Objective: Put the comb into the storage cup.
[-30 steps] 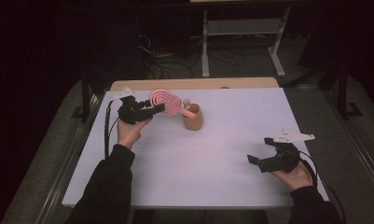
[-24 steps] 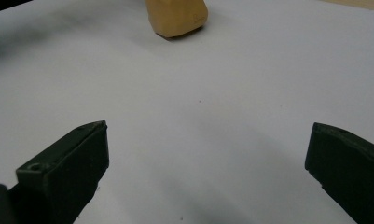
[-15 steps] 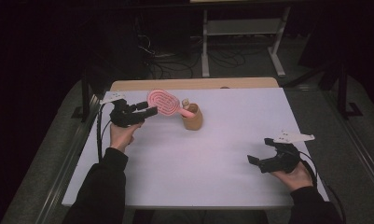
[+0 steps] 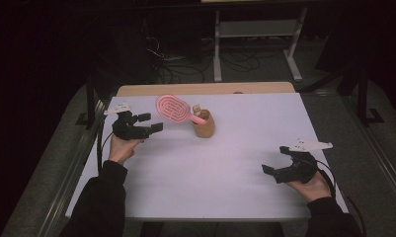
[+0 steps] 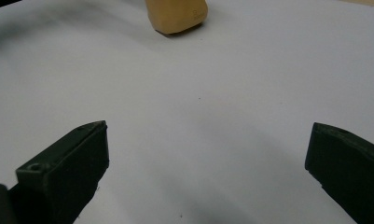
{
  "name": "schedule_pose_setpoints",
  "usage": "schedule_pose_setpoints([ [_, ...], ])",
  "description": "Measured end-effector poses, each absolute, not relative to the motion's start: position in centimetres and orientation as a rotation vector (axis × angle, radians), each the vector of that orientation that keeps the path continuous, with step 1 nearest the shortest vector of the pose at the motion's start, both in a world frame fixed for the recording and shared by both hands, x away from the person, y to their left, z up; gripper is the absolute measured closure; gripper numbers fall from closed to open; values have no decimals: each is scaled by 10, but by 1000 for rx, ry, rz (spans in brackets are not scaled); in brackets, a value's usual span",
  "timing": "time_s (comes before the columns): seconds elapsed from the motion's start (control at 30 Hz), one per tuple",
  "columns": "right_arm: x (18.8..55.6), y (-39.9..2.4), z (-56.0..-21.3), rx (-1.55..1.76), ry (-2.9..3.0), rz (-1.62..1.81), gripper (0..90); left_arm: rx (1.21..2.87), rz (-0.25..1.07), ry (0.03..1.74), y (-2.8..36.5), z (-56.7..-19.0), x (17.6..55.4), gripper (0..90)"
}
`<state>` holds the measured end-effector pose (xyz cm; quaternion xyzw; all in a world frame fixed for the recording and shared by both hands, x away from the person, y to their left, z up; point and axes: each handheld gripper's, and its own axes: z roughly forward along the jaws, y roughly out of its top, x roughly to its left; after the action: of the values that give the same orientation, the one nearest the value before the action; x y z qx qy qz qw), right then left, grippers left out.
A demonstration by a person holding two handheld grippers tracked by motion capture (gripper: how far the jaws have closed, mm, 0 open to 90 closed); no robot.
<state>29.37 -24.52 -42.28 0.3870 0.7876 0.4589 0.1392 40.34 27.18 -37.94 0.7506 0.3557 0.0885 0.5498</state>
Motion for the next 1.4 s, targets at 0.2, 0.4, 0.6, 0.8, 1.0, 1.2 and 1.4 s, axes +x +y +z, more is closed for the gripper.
schedule_pose_setpoints([
  [0.2,294,-245,-423,1118,2277,1327,0,1823,191,849,272,-382,401,6],
  [0.4,293,-245,-423,1114,2278,1322,0,1824,188,847,276,-386,396,0],
  [0.6,293,-245,-423,1115,2279,1316,0,1814,208,832,283,-390,388,0],
  [0.8,293,-245,-423,1115,2279,1315,0,1807,223,829,289,-395,379,0],
  [1.0,293,-244,-423,1117,2282,1313,0,1802,243,829,293,-399,371,0],
  [1.2,293,-246,-423,1118,2276,1316,0,1790,282,813,298,-401,359,0],
  [1.4,292,-246,-422,1122,2272,1319,0,1769,321,836,308,-411,348,0],
])
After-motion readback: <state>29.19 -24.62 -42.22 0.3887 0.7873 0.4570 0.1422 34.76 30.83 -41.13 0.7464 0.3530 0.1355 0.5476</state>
